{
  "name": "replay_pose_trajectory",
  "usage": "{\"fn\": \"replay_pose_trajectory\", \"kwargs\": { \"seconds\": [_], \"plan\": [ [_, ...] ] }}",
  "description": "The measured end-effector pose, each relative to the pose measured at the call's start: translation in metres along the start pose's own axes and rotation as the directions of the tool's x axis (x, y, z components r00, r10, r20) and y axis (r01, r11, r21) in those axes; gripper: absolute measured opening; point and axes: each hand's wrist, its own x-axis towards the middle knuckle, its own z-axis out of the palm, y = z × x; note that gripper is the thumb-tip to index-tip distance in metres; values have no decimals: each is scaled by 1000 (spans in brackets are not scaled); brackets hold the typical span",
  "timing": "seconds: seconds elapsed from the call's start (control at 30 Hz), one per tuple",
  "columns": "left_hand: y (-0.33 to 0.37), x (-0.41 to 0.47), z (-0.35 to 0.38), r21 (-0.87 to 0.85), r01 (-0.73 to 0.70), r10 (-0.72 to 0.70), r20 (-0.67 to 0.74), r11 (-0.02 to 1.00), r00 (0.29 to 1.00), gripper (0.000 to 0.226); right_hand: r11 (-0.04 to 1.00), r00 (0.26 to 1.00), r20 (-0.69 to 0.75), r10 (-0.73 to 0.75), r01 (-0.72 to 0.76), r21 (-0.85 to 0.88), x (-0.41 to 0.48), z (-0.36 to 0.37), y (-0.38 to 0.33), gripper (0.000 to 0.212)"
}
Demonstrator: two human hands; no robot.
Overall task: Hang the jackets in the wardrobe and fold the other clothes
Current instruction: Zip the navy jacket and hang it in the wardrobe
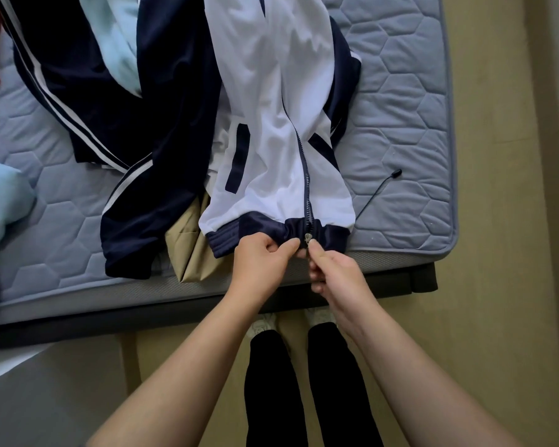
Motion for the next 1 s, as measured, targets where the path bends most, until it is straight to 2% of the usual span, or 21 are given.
{"fn": "replay_pose_trajectory", "kwargs": {
  "seconds": [0.03, 0.1, 0.2, 0.27, 0.37, 0.47, 0.57, 0.67, 0.73, 0.8, 0.83, 0.9, 0.93, 1.0],
  "plan": [
    [-1, -1, 0, 3, 0, 0, 1, 1000, 1000, 52, 996, 999, 37, 5, -2, -87, -3, -3, -2, 36],
    [-1, -2, -1, 36, -18, 19, -8, 999, 1000, 52, 991, 991, 112, 71, -57, -118, -7, -7, -10, 32],
    [-4, -6, -5, 190, -120, 124, -10, 975, 992, 55, 953, 936, 211, 281, -298, 53, -9, -9, -26, 32],
    [-8, -6, -8, 246, -168, 172, 5, 955, 985, 57, 903, 913, 237, 333, -381, 198, -8, -6, -37, 31],
    [-19, -4, -9, 271, -159, 167, -8, 949, 986, 57, 879, 932, 231, 278, -344, 330, 1, 2, -57, 29],
    [-38, -3, -18, 293, -82, 96, -34, 953, 995, 55, 888, 954, 227, 195, -270, 373, 14, 7, -86, 30],
    [-53, -1, -32, 321, 29, -12, -57, 947, 998, 51, 938, 960, 237, 147, -211, 274, 17, 11, -103, 29],
    [-42, -1, -42, 320, 107, -74, -114, 941, 991, 34, 978, 956, 264, 129, -167, 127, 12, 19, -107, 28],
    [-28, -3, -45, 281, 89, -21, -235, 956, 972, 43, 987, 959, 260, 110, -137, 88, 8, 23, -112, 30],
    [-10, -4, -44, 319, -51, 160, -324, 946, 932, 52, 992, 963, 254, 95, -113, 59, 6, 25, -119, 30],
    [0, -2, -41, 350, -124, 239, -308, 928, 921, 57, 994, 963, 255, 90, -104, 44, 6, 25, -121, 30],
    [20, 7, -31, 388, -199, 296, -209, 900, 932, 63, 996, 960, 264, 88, -94, 9, 5, 26, -125, 30],
    [30, 12, -26, 395, -210, 294, -165, 895, 942, 56, 996, 960, 267, 89, -90, -7, 5, 28, -127, 30],
    [42, 22, -17, 436, -251, 345, -151, 864, 926, 20, 997, 961, 264, 82, -81, -15, 6, 30, -133, 31]
  ]
}}
